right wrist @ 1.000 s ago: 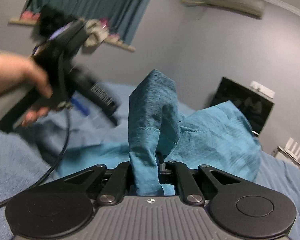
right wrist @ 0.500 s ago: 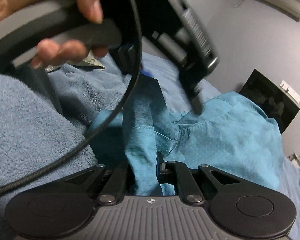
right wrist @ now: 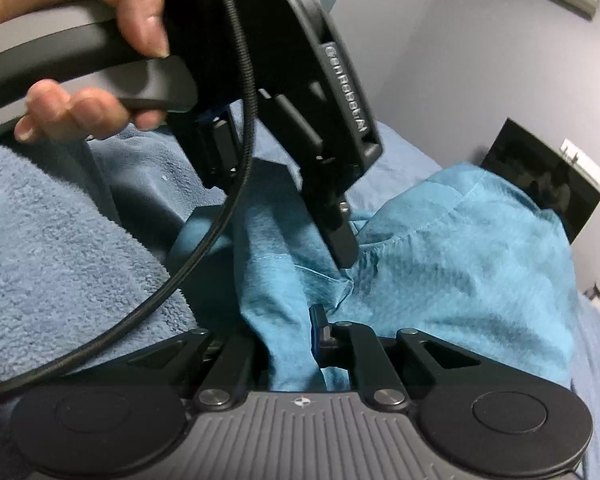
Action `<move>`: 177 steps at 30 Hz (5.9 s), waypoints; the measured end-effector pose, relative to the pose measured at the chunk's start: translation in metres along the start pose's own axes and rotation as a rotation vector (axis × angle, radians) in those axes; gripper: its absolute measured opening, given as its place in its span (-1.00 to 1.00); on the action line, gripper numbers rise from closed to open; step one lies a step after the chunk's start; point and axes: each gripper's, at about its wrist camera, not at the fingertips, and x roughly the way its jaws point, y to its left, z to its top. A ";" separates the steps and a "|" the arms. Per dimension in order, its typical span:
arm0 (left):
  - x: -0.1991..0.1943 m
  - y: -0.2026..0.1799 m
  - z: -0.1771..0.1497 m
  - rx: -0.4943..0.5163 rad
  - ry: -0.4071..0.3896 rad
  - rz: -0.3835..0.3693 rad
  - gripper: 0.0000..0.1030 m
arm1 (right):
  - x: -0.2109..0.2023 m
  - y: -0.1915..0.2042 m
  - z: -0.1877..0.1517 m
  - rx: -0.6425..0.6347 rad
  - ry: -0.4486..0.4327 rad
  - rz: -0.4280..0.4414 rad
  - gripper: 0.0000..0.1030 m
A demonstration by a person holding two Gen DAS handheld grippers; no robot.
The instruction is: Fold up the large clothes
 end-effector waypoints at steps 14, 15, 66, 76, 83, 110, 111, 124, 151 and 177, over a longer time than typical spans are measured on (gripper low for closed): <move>0.003 0.008 0.000 -0.018 0.010 0.018 -0.88 | -0.057 -0.065 -0.005 0.176 0.018 0.083 0.44; 0.003 0.009 0.000 -0.016 0.013 0.019 -0.89 | -0.068 -0.075 -0.008 0.197 0.015 0.085 0.44; -0.012 0.018 -0.001 0.000 -0.033 -0.223 -0.96 | -0.045 -0.229 -0.106 1.003 0.117 -0.123 -0.26; -0.023 0.047 -0.001 -0.134 -0.046 -0.135 -0.95 | -0.011 -0.192 -0.067 0.801 0.149 -0.078 -0.49; -0.011 0.041 0.000 -0.098 -0.008 -0.108 -0.95 | -0.026 -0.189 -0.018 0.603 0.013 -0.190 -0.23; 0.016 0.037 0.018 0.035 0.015 -0.043 -0.93 | 0.177 -0.195 0.078 0.402 0.135 -0.144 -0.27; 0.018 0.037 0.018 0.034 0.016 -0.042 -0.92 | 0.178 -0.195 0.080 0.398 0.136 -0.146 -0.27; 0.026 0.044 0.019 0.030 0.034 -0.057 -0.88 | 0.119 -0.237 0.074 0.533 -0.035 -0.151 -0.09; -0.021 0.033 0.022 0.126 -0.138 -0.085 0.52 | -0.013 -0.274 -0.059 0.931 -0.036 -0.035 0.84; 0.062 0.101 0.019 -0.034 0.234 -0.069 0.47 | 0.159 -0.351 -0.161 1.340 0.054 0.694 1.00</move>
